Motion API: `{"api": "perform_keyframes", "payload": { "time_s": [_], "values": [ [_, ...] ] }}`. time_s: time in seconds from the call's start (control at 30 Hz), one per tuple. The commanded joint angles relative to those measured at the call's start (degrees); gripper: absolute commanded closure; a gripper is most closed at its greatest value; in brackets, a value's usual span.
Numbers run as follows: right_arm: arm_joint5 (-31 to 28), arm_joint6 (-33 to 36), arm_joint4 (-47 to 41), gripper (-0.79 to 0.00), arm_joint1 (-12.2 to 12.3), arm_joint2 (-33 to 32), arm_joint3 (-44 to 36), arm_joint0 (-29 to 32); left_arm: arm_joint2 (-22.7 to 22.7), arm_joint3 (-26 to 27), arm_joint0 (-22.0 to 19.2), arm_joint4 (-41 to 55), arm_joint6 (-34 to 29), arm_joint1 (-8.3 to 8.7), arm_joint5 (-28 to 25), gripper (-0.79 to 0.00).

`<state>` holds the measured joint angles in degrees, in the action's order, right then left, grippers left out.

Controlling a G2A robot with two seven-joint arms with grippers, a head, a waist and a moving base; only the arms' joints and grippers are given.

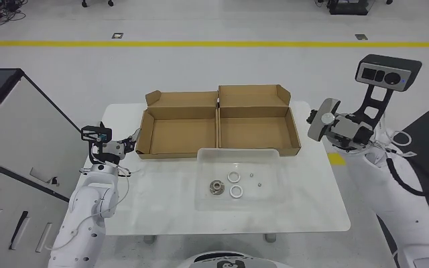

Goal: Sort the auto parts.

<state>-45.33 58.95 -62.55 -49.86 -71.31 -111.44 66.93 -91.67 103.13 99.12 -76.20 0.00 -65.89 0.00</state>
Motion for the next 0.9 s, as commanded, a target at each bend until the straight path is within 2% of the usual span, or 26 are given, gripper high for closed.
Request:
{"api": "perform_keyframes", "payload": {
  "time_s": [0.0, 0.2, 0.3, 0.5, 0.73, 0.87],
  "values": [
    [0.0, 0.0, 0.0, 0.0, 0.0, 0.0, 0.0, 0.0, 0.0, 0.0, 0.0, 0.0, 0.0, 0.0, 0.0, -0.785],
    [0.24, -0.2, 0.32, 0.0, 0.0, -0.09, 0.04, 0.03, 0.0, 0.0, 0.0, 0.0, 0.0, 0.0, 0.0, -0.785],
    [2.16, -1.29, 4.15, 0.0, 0.02, -2.04, 0.4, 0.37, 0.0, 0.0, 0.0, 0.0, 0.0, 0.0, 0.0, -0.785],
    [5.47, 1.67, 11.95, 0.0, 0.68, -8.06, 3.63, 2.54, 0.0, 0.0, 0.0, 0.0, 0.0, 0.0, 0.0, -0.785],
    [10.98, 8.61, 27.01, 0.0, 2.25, -17.49, 7.21, 4.12, 0.0, 0.0, 0.0, 0.0, 0.0, 0.0, 0.0, -0.785],
    [13.55, 13.55, 40.37, 0.0, 3.22, -20.51, 7.75, 1.84, 0.0, 0.0, 0.0, 0.0, 0.0, 0.0, 0.0, -0.785]
  ]
}}
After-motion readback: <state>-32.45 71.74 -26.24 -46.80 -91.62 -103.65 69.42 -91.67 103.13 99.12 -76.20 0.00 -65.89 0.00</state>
